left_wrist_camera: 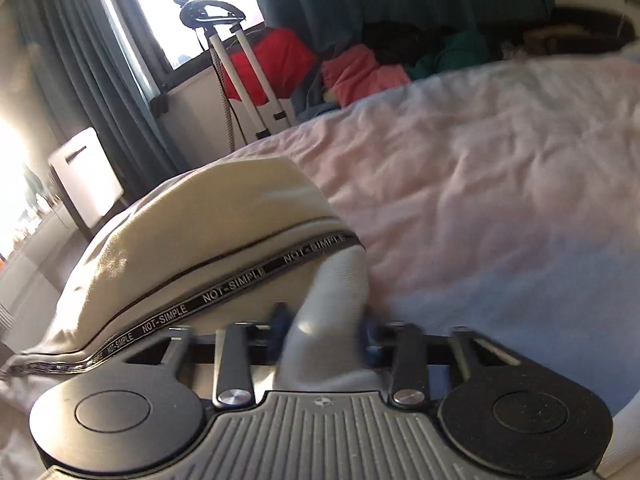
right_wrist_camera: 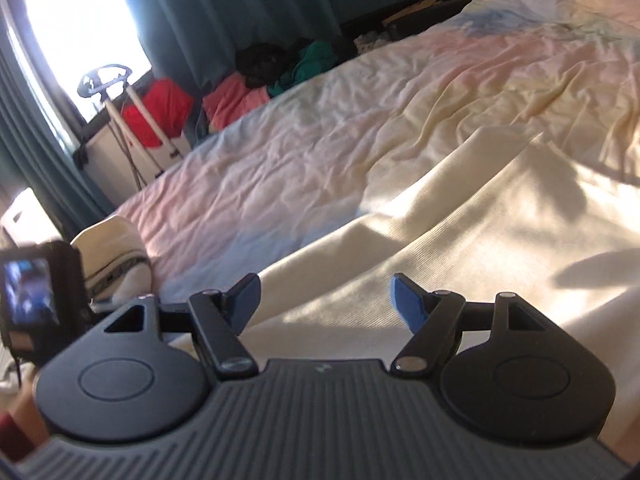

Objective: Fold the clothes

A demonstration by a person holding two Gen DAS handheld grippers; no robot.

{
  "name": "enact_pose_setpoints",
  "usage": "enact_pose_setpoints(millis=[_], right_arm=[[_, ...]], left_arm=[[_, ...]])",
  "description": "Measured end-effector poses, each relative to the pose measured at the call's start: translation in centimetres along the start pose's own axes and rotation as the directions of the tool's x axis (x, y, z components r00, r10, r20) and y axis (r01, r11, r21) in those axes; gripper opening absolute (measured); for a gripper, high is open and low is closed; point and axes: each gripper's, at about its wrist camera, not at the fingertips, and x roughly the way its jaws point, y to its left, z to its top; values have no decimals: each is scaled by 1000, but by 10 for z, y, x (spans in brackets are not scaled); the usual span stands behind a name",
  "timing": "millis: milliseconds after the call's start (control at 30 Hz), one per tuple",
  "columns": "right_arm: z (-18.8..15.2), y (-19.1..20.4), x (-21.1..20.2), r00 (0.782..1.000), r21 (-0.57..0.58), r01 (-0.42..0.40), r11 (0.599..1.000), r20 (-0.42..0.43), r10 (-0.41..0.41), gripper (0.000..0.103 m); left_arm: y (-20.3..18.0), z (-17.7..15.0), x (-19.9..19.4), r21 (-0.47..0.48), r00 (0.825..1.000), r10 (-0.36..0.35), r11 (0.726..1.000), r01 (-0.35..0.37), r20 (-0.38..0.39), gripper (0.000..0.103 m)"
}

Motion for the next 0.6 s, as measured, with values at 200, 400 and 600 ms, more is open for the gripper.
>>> enact_pose_setpoints(millis=[200,400,600], right_arm=[[-4,1,5,1000,9,-21,1000,-23,21,74],[-4,5,4,999,-4,-29,1000,-21,28,74],[-9,13,2,997,-38,-78,996,-22,77,74]], left_arm=[[113,6,-46,-301,988,-22,951,67,150,12],[218,-40,-50,-488,971,238,848,-206,3,13],[270,-93,-57,-547,981,172,815,-192,-89,29]])
